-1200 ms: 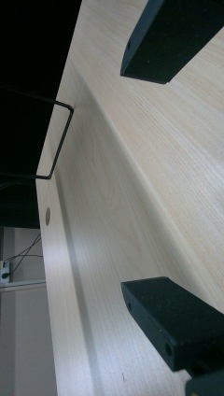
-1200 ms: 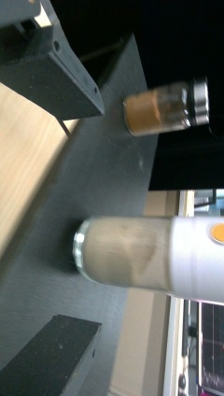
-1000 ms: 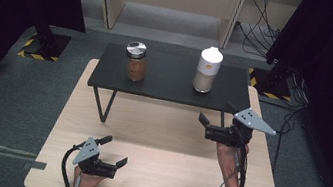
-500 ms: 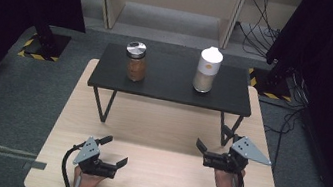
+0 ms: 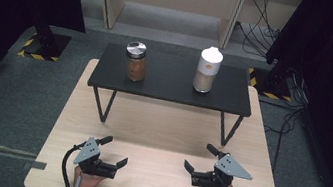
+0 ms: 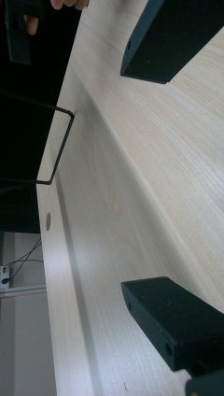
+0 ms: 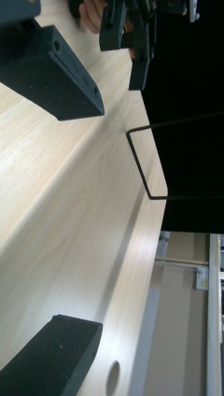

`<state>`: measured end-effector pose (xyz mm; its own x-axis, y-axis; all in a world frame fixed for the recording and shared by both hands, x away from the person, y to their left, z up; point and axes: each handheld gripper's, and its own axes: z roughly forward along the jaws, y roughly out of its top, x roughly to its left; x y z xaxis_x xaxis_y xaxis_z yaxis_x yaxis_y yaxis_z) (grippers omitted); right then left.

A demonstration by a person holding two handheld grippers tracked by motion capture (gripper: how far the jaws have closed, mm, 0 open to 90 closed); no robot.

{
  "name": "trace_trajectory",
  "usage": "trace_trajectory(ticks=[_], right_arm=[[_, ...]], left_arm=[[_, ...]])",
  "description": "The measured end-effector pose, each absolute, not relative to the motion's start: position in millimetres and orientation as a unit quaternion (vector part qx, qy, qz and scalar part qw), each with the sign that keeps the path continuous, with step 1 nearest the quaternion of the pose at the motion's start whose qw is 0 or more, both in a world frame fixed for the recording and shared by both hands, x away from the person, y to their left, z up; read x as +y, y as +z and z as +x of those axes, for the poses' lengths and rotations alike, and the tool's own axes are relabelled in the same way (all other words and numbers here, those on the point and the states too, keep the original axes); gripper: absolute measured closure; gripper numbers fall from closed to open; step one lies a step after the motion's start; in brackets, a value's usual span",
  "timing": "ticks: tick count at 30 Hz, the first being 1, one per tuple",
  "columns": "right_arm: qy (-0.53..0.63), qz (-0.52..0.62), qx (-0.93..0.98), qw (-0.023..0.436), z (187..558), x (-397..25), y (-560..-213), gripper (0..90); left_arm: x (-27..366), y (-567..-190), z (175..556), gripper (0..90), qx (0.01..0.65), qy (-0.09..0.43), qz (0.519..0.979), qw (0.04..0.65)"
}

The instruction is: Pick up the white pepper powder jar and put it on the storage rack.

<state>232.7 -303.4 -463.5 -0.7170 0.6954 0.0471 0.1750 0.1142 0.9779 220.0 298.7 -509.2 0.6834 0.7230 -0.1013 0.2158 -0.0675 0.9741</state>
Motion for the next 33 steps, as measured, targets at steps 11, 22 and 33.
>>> trace_trajectory(ticks=[11, 22, 33], right_arm=[[0.595, 0.311, 0.71, 0.211, 232.1, -303.3, -487.5, 0.1], [0.587, 0.307, 0.719, 0.208, 233.7, -299.6, -495.8, 0.4], [0.584, 0.298, 0.725, 0.211, 233.3, -298.6, -495.8, 0.5]], left_arm=[[298.6, -509.3, 220.3, 0.1, 0.338, 0.212, 0.698, 0.595], [298.9, -509.5, 220.0, 0.2, 0.343, 0.211, 0.696, 0.595], [298.6, -509.2, 220.1, 0.2, 0.343, 0.212, 0.697, 0.593]])
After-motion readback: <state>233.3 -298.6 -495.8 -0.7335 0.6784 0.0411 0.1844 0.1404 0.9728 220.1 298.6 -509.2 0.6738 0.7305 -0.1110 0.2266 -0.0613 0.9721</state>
